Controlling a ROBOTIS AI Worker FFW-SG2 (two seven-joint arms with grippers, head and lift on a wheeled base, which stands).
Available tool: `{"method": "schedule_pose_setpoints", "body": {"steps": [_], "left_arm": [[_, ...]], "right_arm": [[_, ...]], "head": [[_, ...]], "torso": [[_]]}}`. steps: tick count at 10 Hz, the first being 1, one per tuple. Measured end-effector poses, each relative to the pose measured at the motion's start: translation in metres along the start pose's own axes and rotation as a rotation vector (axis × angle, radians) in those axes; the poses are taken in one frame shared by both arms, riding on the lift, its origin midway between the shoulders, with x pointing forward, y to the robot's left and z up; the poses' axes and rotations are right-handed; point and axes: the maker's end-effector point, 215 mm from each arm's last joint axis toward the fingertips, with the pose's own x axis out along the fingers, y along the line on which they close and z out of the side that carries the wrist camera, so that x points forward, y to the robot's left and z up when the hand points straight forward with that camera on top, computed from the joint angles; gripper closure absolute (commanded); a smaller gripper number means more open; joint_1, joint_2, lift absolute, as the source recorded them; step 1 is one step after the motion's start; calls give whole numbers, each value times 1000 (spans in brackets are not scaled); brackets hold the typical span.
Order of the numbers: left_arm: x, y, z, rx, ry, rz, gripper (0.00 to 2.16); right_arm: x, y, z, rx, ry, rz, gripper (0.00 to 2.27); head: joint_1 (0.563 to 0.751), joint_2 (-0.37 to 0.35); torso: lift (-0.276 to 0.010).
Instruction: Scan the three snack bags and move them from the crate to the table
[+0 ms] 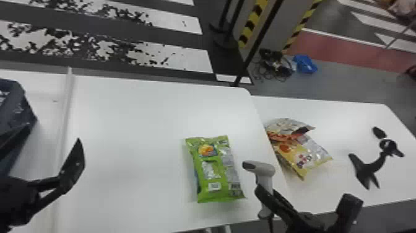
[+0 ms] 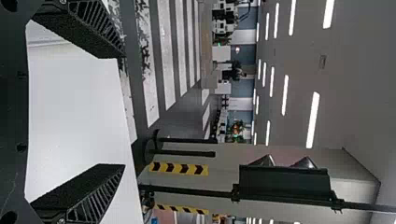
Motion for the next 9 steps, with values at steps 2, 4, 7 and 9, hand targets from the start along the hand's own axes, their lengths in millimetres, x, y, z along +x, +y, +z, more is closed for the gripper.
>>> {"method": "schedule_pose_setpoints", "body": {"steps": [2, 4, 7, 9], "left_arm": [[-2, -1, 0, 0, -3, 10, 29], [-3, -1, 3, 1, -11, 14, 29], [-3, 2, 4, 5, -14, 22, 29], [-2, 2, 5, 6, -15, 21, 29]], "right_arm": [[2, 13, -12, -6, 15, 28, 2240], [3, 13, -31, -10, 28, 26, 2240], [-2, 11, -54, -20, 44, 23, 2240], [1, 7, -69, -37, 54, 15, 2240]], "head": [[695, -345], [695, -337], [695, -332], [695, -331]], "torso": [[-62], [-62], [-62], [-62]]}}
